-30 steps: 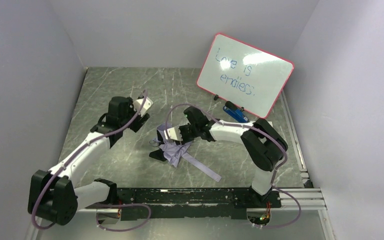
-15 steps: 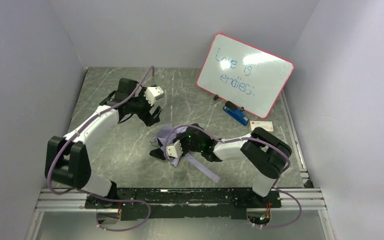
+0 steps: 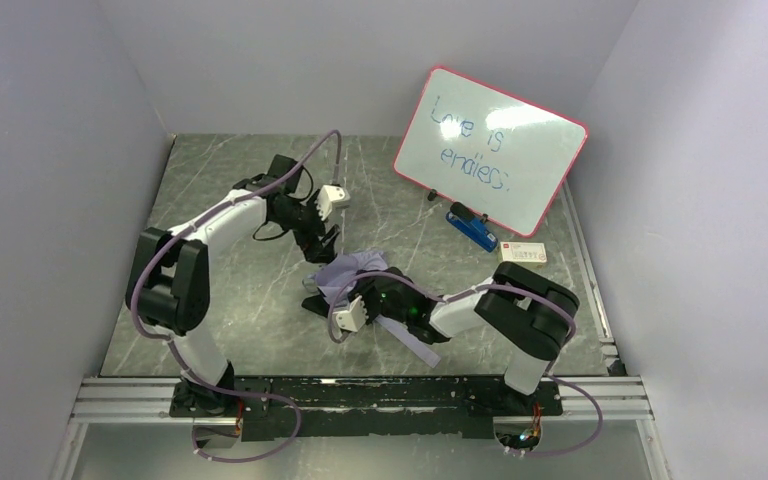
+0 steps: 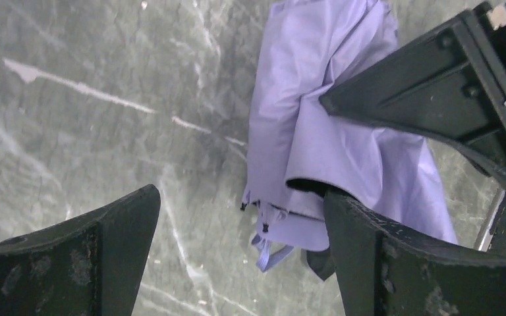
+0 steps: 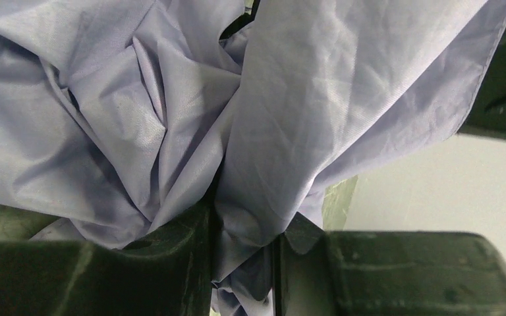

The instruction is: Put away the umbrella

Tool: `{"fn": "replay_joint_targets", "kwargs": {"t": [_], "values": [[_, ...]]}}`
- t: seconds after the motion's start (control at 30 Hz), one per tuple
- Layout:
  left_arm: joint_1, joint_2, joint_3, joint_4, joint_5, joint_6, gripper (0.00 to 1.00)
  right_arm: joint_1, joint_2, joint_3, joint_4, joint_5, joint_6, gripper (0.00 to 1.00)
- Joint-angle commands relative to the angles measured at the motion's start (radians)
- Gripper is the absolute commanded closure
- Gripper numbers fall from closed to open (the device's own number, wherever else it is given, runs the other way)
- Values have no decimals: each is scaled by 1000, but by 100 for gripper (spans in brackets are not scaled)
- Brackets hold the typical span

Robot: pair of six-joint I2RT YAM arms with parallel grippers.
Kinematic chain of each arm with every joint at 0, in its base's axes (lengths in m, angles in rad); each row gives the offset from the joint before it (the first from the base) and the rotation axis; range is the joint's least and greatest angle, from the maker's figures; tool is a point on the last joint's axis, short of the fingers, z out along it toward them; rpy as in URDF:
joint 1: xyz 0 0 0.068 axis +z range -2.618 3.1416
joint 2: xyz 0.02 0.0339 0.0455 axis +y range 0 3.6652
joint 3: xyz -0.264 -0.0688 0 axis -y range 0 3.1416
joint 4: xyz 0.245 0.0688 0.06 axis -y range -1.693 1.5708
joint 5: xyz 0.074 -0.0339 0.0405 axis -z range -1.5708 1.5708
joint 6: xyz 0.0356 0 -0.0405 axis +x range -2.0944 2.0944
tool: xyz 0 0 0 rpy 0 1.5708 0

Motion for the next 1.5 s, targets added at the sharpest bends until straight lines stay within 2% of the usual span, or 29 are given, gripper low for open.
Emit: {"fn": "replay_joint_targets", "kwargs": {"t": [0.0, 0.13, 0.4, 0.63, 0.93, 1.17, 1.43, 1.47], "values": [[-30, 47, 59, -18, 89, 32, 3, 9, 47, -54, -102, 59, -8, 95], [-42, 81, 85, -49, 129, 44, 3, 19, 54, -53, -102, 58, 0, 95], [-65, 63, 77, -49, 119, 58, 3, 29, 69, -45, -92, 59, 11, 96], [-184, 63, -37, -30, 34, 100, 3, 34, 68, -43, -93, 68, 19, 96], [-198, 141, -98, 19, -71, 129, 3, 38, 46, -42, -95, 78, 20, 96], [-246, 155, -130, 38, -148, 142, 20, 40, 37, -41, -86, 86, 35, 96], [-261, 186, -155, 86, -255, 77, 47, 43, 7, -42, -69, 78, 71, 96], [-261, 190, -154, 87, -263, 73, 53, 45, 1, -42, -68, 77, 78, 96]]}}
